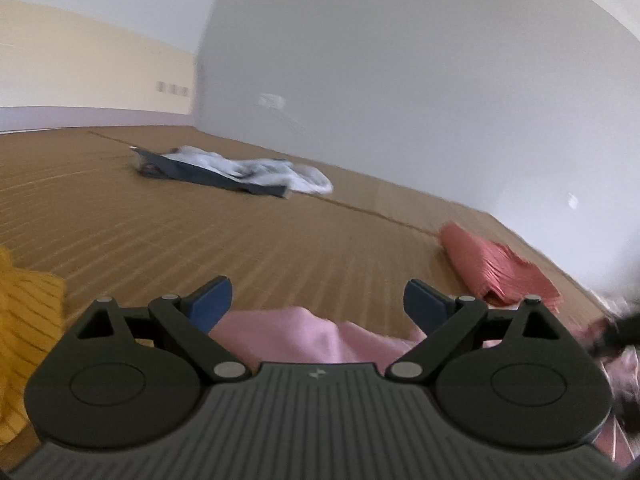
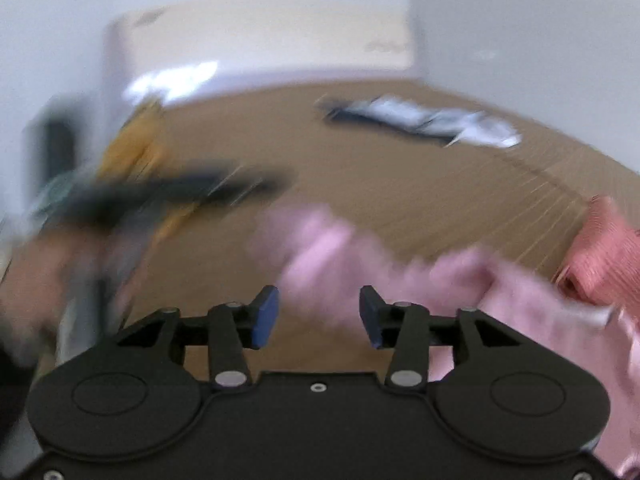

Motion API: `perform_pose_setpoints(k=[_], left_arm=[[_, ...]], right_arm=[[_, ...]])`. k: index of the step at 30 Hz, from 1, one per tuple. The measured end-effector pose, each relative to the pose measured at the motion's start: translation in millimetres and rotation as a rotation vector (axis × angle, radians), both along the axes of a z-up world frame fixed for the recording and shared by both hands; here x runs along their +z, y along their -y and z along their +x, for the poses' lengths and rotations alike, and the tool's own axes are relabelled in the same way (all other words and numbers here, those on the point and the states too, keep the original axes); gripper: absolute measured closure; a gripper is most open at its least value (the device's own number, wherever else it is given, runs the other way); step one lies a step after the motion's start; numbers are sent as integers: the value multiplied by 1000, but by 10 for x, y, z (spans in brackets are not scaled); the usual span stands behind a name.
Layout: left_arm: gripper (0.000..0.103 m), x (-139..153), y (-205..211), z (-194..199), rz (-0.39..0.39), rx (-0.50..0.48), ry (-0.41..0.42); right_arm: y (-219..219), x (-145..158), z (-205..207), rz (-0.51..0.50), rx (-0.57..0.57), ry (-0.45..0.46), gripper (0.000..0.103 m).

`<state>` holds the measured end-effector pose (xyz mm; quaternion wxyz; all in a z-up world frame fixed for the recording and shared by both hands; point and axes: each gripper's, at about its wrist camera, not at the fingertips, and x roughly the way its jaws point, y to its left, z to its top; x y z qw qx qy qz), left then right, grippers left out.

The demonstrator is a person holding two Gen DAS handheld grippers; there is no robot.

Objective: Fold clothes

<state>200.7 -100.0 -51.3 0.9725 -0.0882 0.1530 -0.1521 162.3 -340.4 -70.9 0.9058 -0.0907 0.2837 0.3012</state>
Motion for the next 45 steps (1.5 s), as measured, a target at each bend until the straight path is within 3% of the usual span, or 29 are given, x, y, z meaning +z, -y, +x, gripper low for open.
perform_pose_setpoints(k=[3, 7, 8, 11, 12, 13, 15, 19, 21, 24, 26, 28, 30, 32, 34, 36, 38, 40, 43, 44, 45], left_arm=[[7, -30, 120, -7, 32, -35, 6], [7, -70, 223, 18, 44, -70, 10], [7, -75, 236, 15, 46, -78, 12], [7, -64, 234, -31, 48, -98, 34], [7, -42, 226, -40, 37, -104, 41], [7, -18, 206, -57, 19, -109, 50], [7, 22, 145, -93, -26, -128, 63], [7, 129, -20, -199, -124, -207, 28], [7, 152, -45, -302, -105, -240, -12], [7, 105, 21, -528, 22, -300, -78], [7, 50, 108, -687, 117, -325, -112], [7, -27, 179, -837, 181, -357, -132], [7, -105, 268, -965, 252, -386, -153], [7, -194, 440, -987, 352, -400, -175], [7, -299, 633, -961, 446, -409, -187], [7, -417, 796, -908, 516, -403, -207], [7, -520, 901, -836, 551, -376, -234], [7, -591, 924, -814, 543, -365, -245], [7, -647, 880, -755, 460, -352, -261], [7, -662, 855, -753, 431, -347, -258], [7, -680, 825, -763, 399, -344, -253]], right_arm=[[-124, -332, -459, -85, 68, -70, 47], [-415, -626, -735, -259, 3, -6, 50], [-437, -675, -727, -273, -23, -9, 59], [-363, -725, -626, -167, -75, -80, 71], [-359, -735, -628, -166, -77, -73, 93], [-381, -730, -621, -179, -77, -50, 97], [-387, -677, -591, -144, -83, -36, 97], [-345, -523, -600, 58, -47, -27, 97], [-400, -504, -635, 81, -17, 8, 96], [-458, -566, -731, 68, 27, 35, 83], [-381, -564, -824, 93, 71, -32, 74], [-167, -489, -1016, 113, 51, -21, 65], [147, -408, -1198, 92, -66, 2, 56], [555, -389, -1331, 75, -258, 5, 53], [953, -468, -1410, 111, -438, -46, 45], [1272, -588, -1474, 158, -565, -115, 45], [1427, -738, -1511, 218, -595, -166, 45], [1452, -816, -1529, 294, -572, -147, 41], [1381, -873, -1440, 355, -515, -107, 41], [1339, -886, -1394, 356, -484, -92, 50], [1302, -891, -1348, 342, -479, -90, 66]])
